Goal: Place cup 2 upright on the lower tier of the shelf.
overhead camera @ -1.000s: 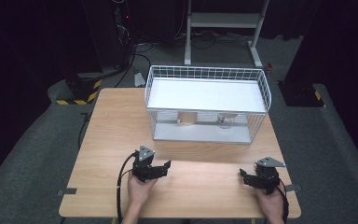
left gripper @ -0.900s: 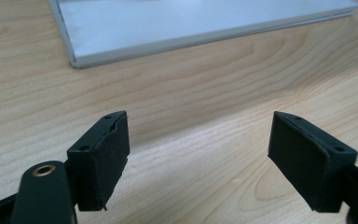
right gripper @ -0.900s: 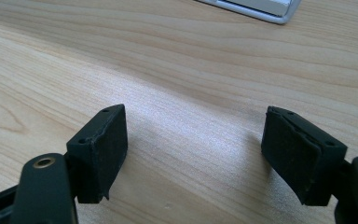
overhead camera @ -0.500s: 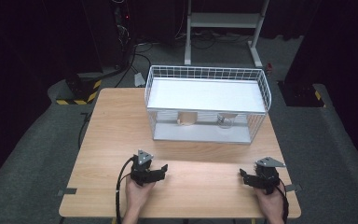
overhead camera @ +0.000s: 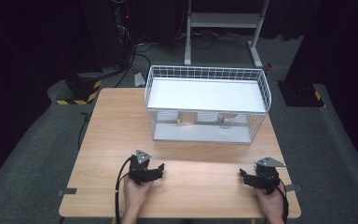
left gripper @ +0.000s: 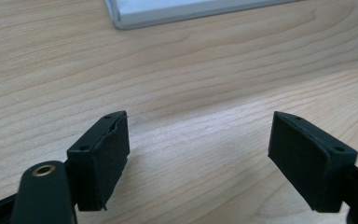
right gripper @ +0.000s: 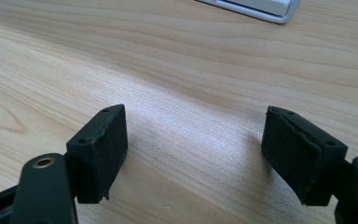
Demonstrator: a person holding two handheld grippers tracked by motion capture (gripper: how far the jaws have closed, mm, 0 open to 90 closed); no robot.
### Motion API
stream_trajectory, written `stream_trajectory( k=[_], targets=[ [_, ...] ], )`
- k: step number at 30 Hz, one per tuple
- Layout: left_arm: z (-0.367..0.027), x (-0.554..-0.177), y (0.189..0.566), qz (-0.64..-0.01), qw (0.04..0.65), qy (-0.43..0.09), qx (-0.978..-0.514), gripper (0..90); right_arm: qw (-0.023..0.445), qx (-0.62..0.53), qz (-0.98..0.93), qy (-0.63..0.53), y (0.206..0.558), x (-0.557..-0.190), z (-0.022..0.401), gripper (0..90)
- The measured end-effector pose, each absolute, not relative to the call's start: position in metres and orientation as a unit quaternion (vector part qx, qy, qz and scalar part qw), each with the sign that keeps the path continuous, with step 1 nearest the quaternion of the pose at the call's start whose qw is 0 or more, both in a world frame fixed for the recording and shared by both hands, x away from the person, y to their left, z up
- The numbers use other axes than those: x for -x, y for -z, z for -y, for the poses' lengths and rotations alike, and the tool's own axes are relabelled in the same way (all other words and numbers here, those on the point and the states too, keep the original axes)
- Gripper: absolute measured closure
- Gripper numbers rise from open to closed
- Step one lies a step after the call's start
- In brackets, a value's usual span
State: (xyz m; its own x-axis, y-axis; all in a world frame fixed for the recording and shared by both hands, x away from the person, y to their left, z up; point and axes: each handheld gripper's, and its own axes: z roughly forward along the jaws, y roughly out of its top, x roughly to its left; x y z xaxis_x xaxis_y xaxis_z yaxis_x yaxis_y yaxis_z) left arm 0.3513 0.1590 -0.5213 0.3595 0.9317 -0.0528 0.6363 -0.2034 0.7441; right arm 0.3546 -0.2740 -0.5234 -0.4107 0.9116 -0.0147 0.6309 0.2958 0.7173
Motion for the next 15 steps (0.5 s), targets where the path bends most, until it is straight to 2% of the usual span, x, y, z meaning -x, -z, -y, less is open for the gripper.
stream_trajectory(
  k=[8, 15],
  targets=[
    [-0.1562, -0.3501, 0.5278, -0.521, 0.328, -0.236, -0.752, 19.1, 0.217, -0.497, -0.775, -0.323, 0.5234, -0.3548, 0.2739, 22.8],
    [-0.1544, -0.3493, 0.5279, -0.523, 0.329, -0.236, -0.750, 19.8, 0.218, -0.497, -0.775, -0.323, 0.5235, -0.3548, 0.2737, 22.8]
  ],
)
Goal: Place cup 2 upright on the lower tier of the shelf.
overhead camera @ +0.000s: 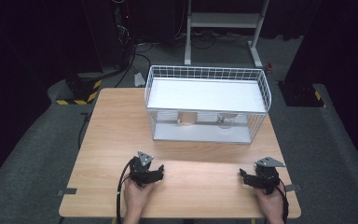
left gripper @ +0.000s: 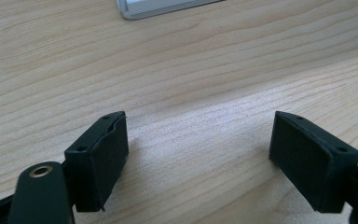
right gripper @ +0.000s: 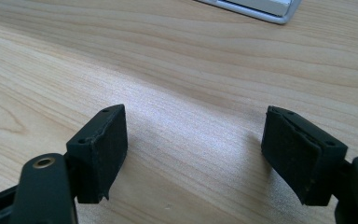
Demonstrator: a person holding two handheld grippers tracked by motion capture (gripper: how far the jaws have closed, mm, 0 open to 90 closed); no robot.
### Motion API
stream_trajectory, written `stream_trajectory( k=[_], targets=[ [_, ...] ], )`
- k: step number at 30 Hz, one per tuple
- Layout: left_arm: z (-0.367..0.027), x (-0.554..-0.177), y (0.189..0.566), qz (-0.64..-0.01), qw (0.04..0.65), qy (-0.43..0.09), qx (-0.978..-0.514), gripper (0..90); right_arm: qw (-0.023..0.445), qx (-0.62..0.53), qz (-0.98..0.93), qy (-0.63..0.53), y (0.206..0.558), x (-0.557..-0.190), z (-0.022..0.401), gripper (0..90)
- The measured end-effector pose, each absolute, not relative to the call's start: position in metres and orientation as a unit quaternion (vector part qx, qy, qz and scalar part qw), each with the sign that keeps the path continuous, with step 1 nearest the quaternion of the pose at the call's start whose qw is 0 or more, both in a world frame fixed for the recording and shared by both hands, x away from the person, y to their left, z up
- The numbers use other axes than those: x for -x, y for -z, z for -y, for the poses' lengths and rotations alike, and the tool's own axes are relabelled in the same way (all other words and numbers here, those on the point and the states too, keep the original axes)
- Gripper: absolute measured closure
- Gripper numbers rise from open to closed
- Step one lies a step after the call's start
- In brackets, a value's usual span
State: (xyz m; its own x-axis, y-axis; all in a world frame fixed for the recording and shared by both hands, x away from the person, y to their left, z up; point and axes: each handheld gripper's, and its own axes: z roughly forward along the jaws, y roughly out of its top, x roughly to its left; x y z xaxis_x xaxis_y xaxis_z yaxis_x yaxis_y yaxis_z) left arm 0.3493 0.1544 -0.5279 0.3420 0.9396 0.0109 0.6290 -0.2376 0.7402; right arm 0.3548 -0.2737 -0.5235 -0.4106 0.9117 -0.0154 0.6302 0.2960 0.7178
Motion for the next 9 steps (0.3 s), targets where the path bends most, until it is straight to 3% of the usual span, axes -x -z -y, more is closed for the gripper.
stream_trajectory(
  k=[9],
  targets=[
    [-0.1542, -0.3491, 0.5279, -0.524, 0.329, -0.237, -0.749, 19.8, 0.217, -0.498, -0.775, -0.323, 0.5235, -0.3547, 0.2736, 22.8]
  ],
)
